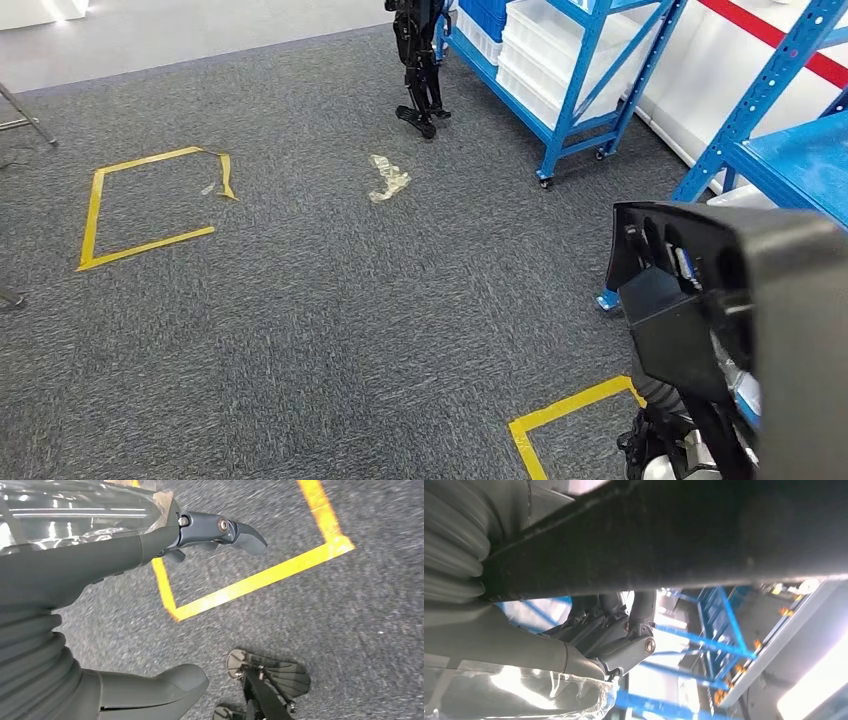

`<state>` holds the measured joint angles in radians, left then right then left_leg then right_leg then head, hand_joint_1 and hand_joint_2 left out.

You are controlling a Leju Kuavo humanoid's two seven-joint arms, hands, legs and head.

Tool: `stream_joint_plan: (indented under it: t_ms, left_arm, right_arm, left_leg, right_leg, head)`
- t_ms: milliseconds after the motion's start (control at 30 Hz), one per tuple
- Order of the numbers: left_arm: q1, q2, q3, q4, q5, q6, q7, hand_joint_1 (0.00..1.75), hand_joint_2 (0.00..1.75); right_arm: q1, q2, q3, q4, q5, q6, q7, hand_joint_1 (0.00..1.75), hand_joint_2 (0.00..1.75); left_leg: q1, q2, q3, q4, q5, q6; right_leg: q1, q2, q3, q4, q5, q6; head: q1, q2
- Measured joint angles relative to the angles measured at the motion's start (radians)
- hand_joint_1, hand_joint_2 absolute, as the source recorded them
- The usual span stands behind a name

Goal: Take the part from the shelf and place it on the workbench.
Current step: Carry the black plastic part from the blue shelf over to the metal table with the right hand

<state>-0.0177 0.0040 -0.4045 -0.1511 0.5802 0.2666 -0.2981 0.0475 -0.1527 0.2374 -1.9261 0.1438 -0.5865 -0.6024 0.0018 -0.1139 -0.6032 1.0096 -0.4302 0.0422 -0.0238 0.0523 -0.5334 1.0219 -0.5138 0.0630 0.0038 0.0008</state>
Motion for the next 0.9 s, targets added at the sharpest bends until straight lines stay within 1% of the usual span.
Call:
stream_joint_plan:
  t_ms: [33, 67, 100, 133, 167, 200, 233, 267, 300, 333, 367, 400, 433, 467, 500, 533, 567, 600, 633, 667, 700, 733, 767, 800, 833, 867, 900]
  left_arm:
    - [0.001, 0.002, 0.000, 0.000, 0.002, -0.002, 0.004, 0.00, 1.75]
    - [0.002, 0.003, 0.000, 0.000, 0.005, -0.002, 0.008, 0.00, 1.75]
    - [0.004, 0.004, 0.000, 0.001, 0.008, -0.002, 0.012, 0.00, 1.75]
    - [0.005, 0.003, 0.000, 0.001, 0.012, -0.002, 0.015, 0.00, 1.75]
    - [0.006, 0.002, 0.000, 0.001, 0.015, -0.002, 0.018, 0.00, 1.75]
    - [0.005, 0.001, 0.001, 0.001, 0.017, -0.001, 0.019, 0.00, 1.75]
    - [0.003, -0.001, 0.001, 0.001, 0.018, 0.000, 0.020, 0.00, 1.75]
    - [0.002, -0.003, 0.001, 0.001, 0.019, 0.000, 0.020, 0.00, 1.75]
    - [0.001, -0.005, 0.001, 0.001, 0.021, 0.001, 0.020, 0.00, 1.75]
    - [0.001, -0.007, 0.001, 0.001, 0.024, 0.001, 0.020, 0.00, 1.75]
    - [0.002, -0.008, 0.001, 0.001, 0.025, 0.001, 0.020, 0.00, 1.75]
    - [0.002, -0.010, 0.002, 0.001, 0.027, 0.001, 0.019, 0.00, 1.75]
    - [0.002, -0.010, 0.002, 0.001, 0.027, 0.001, 0.019, 0.00, 1.75]
    - [0.002, -0.011, 0.002, 0.001, 0.026, 0.000, 0.019, 0.00, 1.75]
    - [0.001, -0.011, 0.002, 0.000, 0.026, 0.000, 0.019, 0.00, 1.75]
    - [0.000, -0.012, 0.002, 0.000, 0.026, 0.000, 0.018, 0.00, 1.75]
    - [0.001, -0.013, 0.002, 0.000, 0.026, 0.000, 0.017, 0.00, 1.75]
    - [0.002, -0.014, 0.002, 0.000, 0.027, 0.000, 0.016, 0.00, 1.75]
    - [0.004, -0.017, 0.002, 0.000, 0.027, 0.000, 0.015, 0.00, 1.75]
    - [0.006, -0.019, 0.002, 0.000, 0.027, 0.000, 0.013, 0.00, 1.75]
    - [0.007, -0.020, 0.002, 0.000, 0.026, 0.000, 0.012, 0.00, 1.75]
    - [0.007, -0.022, 0.002, 0.000, 0.025, -0.001, 0.011, 0.00, 1.75]
    - [0.007, -0.022, 0.002, 0.000, 0.022, -0.004, 0.011, 0.00, 1.75]
    - [0.007, -0.022, 0.002, 0.000, 0.020, -0.008, 0.011, 0.00, 1.75]
    - [0.008, -0.022, 0.002, 0.000, 0.018, -0.013, 0.010, 0.00, 1.75]
    - [0.009, -0.022, 0.002, 0.000, 0.016, -0.017, 0.009, 0.00, 1.75]
    - [0.011, -0.022, 0.002, 0.000, 0.016, -0.019, 0.008, 0.00, 1.75]
  right_arm:
    - [-0.002, 0.001, 0.004, 0.001, 0.007, -0.001, 0.000, 1.75, 1.75]
    - [-0.003, 0.002, 0.008, 0.002, 0.013, 0.000, 0.003, 1.75, 1.75]
    - [-0.006, 0.003, 0.012, 0.002, 0.018, 0.003, 0.007, 1.75, 1.75]
    - [-0.009, 0.004, 0.018, 0.002, 0.023, 0.007, 0.013, 1.75, 1.75]
    - [-0.013, 0.004, 0.024, 0.002, 0.027, 0.013, 0.019, 1.75, 1.75]
    - [-0.017, 0.005, 0.029, 0.002, 0.032, 0.018, 0.027, 1.75, 1.75]
    - [-0.021, 0.006, 0.033, 0.002, 0.037, 0.021, 0.034, 1.75, 1.75]
    - [-0.024, 0.006, 0.037, 0.002, 0.042, 0.022, 0.041, 1.75, 1.75]
    - [-0.028, 0.007, 0.041, 0.002, 0.048, 0.021, 0.048, 1.75, 1.75]
    - [-0.031, 0.008, 0.044, 0.002, 0.053, 0.020, 0.054, 1.75, 1.75]
    - [-0.034, 0.009, 0.046, 0.002, 0.059, 0.018, 0.059, 1.75, 1.75]
    - [-0.035, 0.011, 0.047, 0.001, 0.065, 0.016, 0.065, 1.75, 1.75]
    - [-0.036, 0.012, 0.048, 0.000, 0.072, 0.015, 0.070, 1.75, 1.75]
    - [-0.036, 0.013, 0.047, -0.004, 0.080, 0.015, 0.076, 1.75, 1.75]
    - [-0.035, 0.015, 0.047, -0.008, 0.089, 0.014, 0.081, 1.75, 1.75]
    - [-0.034, 0.016, 0.047, -0.014, 0.099, 0.014, 0.087, 1.75, 1.75]
    - [-0.032, 0.019, 0.047, -0.021, 0.109, 0.014, 0.092, 1.75, 1.75]
    - [-0.031, 0.021, 0.047, -0.026, 0.116, 0.015, 0.096, 1.75, 1.75]
    - [-0.029, 0.023, 0.046, -0.033, 0.124, 0.016, 0.100, 1.75, 1.75]
    - [-0.028, 0.025, 0.045, -0.038, 0.128, 0.017, 0.102, 1.75, 1.75]
    - [-0.025, 0.026, 0.043, -0.044, 0.132, 0.018, 0.104, 1.75, 1.75]
    - [-0.020, 0.027, 0.039, -0.050, 0.135, 0.018, 0.104, 1.75, 1.75]
    - [-0.011, 0.027, 0.033, -0.054, 0.138, 0.018, 0.104, 1.75, 1.75]
    - [0.000, 0.027, 0.027, -0.057, 0.141, 0.019, 0.104, 1.75, 1.75]
    - [0.011, 0.027, 0.022, -0.060, 0.143, 0.020, 0.104, 1.75, 1.75]
    - [0.020, 0.027, 0.017, -0.061, 0.144, 0.021, 0.104, 1.75, 1.75]
    - [0.027, 0.027, 0.013, -0.064, 0.145, 0.021, 0.103, 1.75, 1.75]
  left_leg:
    - [-0.001, -0.009, -0.004, 0.001, 0.001, -0.007]
    - [0.000, -0.018, -0.008, 0.000, 0.004, -0.014]
    - [0.002, -0.022, -0.011, -0.001, 0.006, -0.020]
    - [0.001, -0.008, -0.016, 0.005, 0.003, -0.026]
    - [0.001, 0.017, -0.026, 0.024, -0.010, -0.030]
    - [0.001, 0.049, -0.044, 0.063, -0.035, -0.034]
    - [0.001, 0.082, -0.072, 0.123, -0.070, -0.038]
    - [0.004, 0.097, -0.105, 0.191, -0.103, -0.042]
    - [0.006, 0.104, -0.133, 0.249, -0.126, -0.044]
    - [0.008, 0.107, -0.147, 0.281, -0.133, -0.046]
    - [0.009, 0.110, -0.141, 0.272, -0.120, -0.046]
    - [0.009, 0.117, -0.116, 0.227, -0.095, -0.045]
    - [0.009, 0.137, -0.075, 0.158, -0.066, -0.041]
    - [0.006, 0.159, -0.036, 0.091, -0.044, -0.037]
    - [0.002, 0.176, -0.008, 0.042, -0.030, -0.032]
    - [-0.002, 0.185, 0.006, 0.016, -0.025, -0.027]
    - [-0.006, 0.179, 0.006, 0.011, -0.026, -0.022]
    - [-0.008, 0.166, 0.004, 0.008, -0.024, -0.016]
    - [-0.007, 0.154, 0.006, 0.002, -0.021, -0.009]
    - [-0.005, 0.143, 0.010, -0.005, -0.017, -0.003]
    - [-0.002, 0.132, 0.014, -0.012, -0.012, 0.003]
    - [0.001, 0.120, 0.016, -0.016, -0.008, 0.008]
    - [0.000, 0.106, 0.015, -0.017, -0.006, 0.010]
    - [0.001, 0.090, 0.014, -0.017, -0.005, 0.011]
    - [0.001, 0.074, 0.014, -0.017, -0.005, 0.012]
    - [0.001, 0.057, 0.014, -0.016, -0.005, 0.012]
    - [0.002, 0.040, 0.015, -0.015, -0.005, 0.011]
  right_leg:
    - [0.002, 0.005, 0.007, -0.014, 0.003, -0.008]
    - [0.006, -0.005, 0.007, -0.014, 0.005, -0.017]
    - [0.004, -0.015, 0.008, -0.015, 0.008, -0.026]
    - [0.003, -0.025, 0.010, -0.017, 0.012, -0.033]
    - [0.001, -0.036, 0.010, -0.019, 0.015, -0.042]
    - [-0.001, -0.047, 0.010, -0.021, 0.017, -0.049]
    - [0.002, -0.060, 0.010, -0.021, 0.017, -0.054]
    - [0.005, -0.073, 0.009, -0.021, 0.017, -0.058]
    - [0.008, -0.087, 0.008, -0.021, 0.016, -0.059]
    - [0.010, -0.102, 0.008, -0.021, 0.016, -0.060]
    - [0.011, -0.115, 0.008, -0.021, 0.015, -0.060]
    - [0.012, -0.128, 0.009, -0.021, 0.014, -0.060]
    - [0.013, -0.140, 0.011, -0.021, 0.012, -0.060]
    - [0.017, -0.151, 0.012, -0.020, 0.010, -0.057]
    - [0.020, -0.160, 0.013, -0.020, 0.007, -0.053]
    - [0.023, -0.170, 0.014, -0.020, 0.005, -0.048]
    - [0.025, -0.180, 0.016, -0.021, 0.003, -0.043]
    - [0.025, -0.190, 0.020, -0.023, 0.002, -0.038]
    - [0.025, -0.193, 0.022, -0.023, -0.001, -0.032]
    - [0.023, -0.179, 0.020, -0.015, -0.008, -0.028]
    - [0.022, -0.153, 0.007, 0.012, -0.024, -0.027]
    - [0.020, -0.120, -0.017, 0.062, -0.048, -0.029]
    - [0.018, -0.090, -0.050, 0.128, -0.074, -0.032]
    - [0.017, -0.072, -0.084, 0.195, -0.096, -0.034]
    - [0.016, -0.064, -0.109, 0.240, -0.106, -0.032]
    - [0.015, -0.059, -0.117, 0.248, -0.100, -0.026]
    - [0.012, -0.054, -0.106, 0.217, -0.079, -0.017]
  head:
    - [0.000, 0.000]
    - [-0.001, 0.000]
    - [-0.001, 0.000]
    - [-0.002, 0.000]
    - [-0.004, 0.000]
    - [-0.007, 0.000]
    - [-0.009, 0.000]
    - [-0.011, 0.000]
    - [-0.012, 0.000]
    - [-0.012, 0.000]
    - [-0.012, 0.000]
    - [-0.012, 0.000]
    - [-0.012, 0.000]
    - [-0.012, 0.000]
    - [-0.011, 0.000]
    - [-0.011, 0.000]
    - [-0.009, 0.000]
    - [-0.009, 0.000]
    - [-0.009, 0.000]
    - [-0.007, 0.000]
    - [-0.006, 0.000]
    - [-0.004, 0.000]
    - [-0.002, 0.000]
    - [-0.001, 0.000]
    - [0.000, 0.000]
    - [0.000, 0.000]
    - [0.000, 0.000]
